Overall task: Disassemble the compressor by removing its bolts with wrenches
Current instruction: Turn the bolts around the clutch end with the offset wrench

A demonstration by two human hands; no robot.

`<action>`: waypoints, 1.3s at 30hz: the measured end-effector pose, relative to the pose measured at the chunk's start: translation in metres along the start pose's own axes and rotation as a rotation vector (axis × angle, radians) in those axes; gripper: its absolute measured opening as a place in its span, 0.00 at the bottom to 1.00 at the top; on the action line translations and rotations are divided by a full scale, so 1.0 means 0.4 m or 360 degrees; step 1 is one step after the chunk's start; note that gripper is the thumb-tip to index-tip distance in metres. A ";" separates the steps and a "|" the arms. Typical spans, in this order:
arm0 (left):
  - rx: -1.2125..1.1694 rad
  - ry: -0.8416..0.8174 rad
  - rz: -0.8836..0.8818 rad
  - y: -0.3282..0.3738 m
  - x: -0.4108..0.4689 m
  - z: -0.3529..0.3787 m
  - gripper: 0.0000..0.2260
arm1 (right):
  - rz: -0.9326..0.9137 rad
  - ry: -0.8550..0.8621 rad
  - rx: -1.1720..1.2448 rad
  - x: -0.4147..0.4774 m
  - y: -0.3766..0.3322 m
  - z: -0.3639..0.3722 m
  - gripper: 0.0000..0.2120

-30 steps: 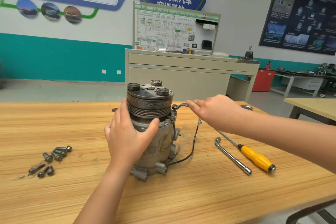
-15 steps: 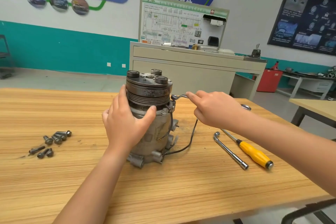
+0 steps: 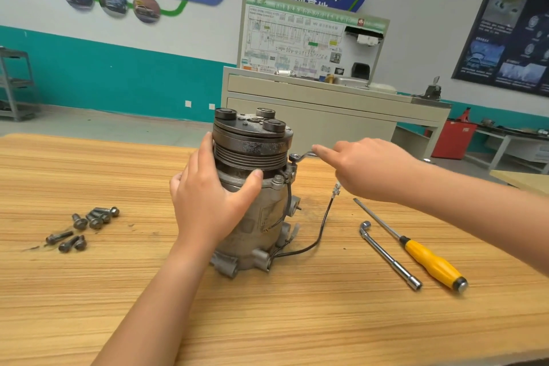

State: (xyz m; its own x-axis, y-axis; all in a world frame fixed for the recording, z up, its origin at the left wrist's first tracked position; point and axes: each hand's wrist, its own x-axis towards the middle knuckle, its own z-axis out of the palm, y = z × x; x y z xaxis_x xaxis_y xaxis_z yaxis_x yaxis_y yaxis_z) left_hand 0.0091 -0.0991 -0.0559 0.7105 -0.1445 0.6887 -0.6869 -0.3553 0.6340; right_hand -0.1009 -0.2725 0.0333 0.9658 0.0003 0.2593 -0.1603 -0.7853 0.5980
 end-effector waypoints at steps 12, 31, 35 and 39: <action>-0.0080 0.0039 0.0012 -0.009 0.002 0.005 0.42 | -0.0124 0.1005 0.0216 0.175 0.016 0.149 0.14; -0.0114 -0.0027 -0.0015 -0.007 0.001 0.000 0.44 | 0.0415 0.0006 0.0500 -0.062 -0.048 -0.005 0.16; -0.0102 -0.0030 -0.0013 -0.008 0.001 0.000 0.44 | 0.0388 0.0051 0.0417 -0.045 -0.044 -0.015 0.18; -0.0102 -0.0037 -0.0013 -0.009 0.000 0.000 0.44 | 0.0465 0.0059 0.0252 -0.023 -0.050 -0.022 0.19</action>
State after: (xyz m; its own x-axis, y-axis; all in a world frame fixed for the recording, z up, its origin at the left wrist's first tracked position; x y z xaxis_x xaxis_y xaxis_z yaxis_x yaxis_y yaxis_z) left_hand 0.0116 -0.0978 -0.0581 0.7191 -0.1634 0.6754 -0.6888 -0.2968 0.6614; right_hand -0.1086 -0.2513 0.0257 0.8750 -0.2190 0.4318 -0.3931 -0.8420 0.3695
